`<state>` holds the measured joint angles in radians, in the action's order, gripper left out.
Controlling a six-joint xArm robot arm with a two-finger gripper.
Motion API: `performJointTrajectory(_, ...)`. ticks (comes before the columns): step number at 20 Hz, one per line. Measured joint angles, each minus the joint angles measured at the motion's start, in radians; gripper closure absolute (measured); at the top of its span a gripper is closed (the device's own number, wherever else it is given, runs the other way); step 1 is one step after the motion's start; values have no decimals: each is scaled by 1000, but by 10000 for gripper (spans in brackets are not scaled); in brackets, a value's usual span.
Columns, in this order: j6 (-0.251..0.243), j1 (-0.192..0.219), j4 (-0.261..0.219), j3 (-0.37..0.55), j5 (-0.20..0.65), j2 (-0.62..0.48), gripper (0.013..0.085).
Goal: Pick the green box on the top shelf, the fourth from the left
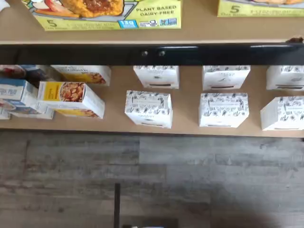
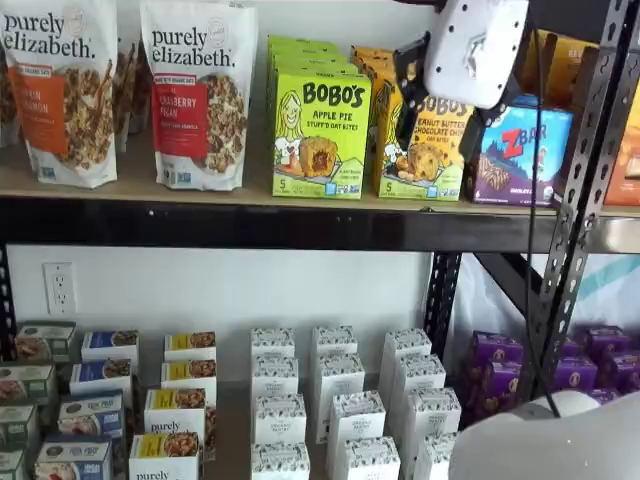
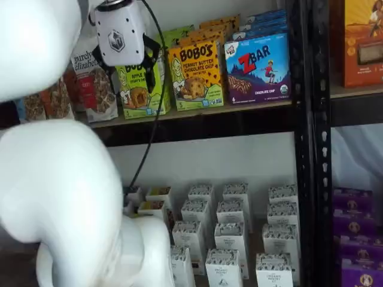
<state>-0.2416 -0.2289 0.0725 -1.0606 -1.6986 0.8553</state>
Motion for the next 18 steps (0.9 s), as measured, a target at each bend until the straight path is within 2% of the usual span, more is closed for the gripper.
performJointTrajectory(7,-61,-68,-39,-32,19,-45,130)
performJointTrajectory(18,-85,-95,-65,-75,36,-112,130)
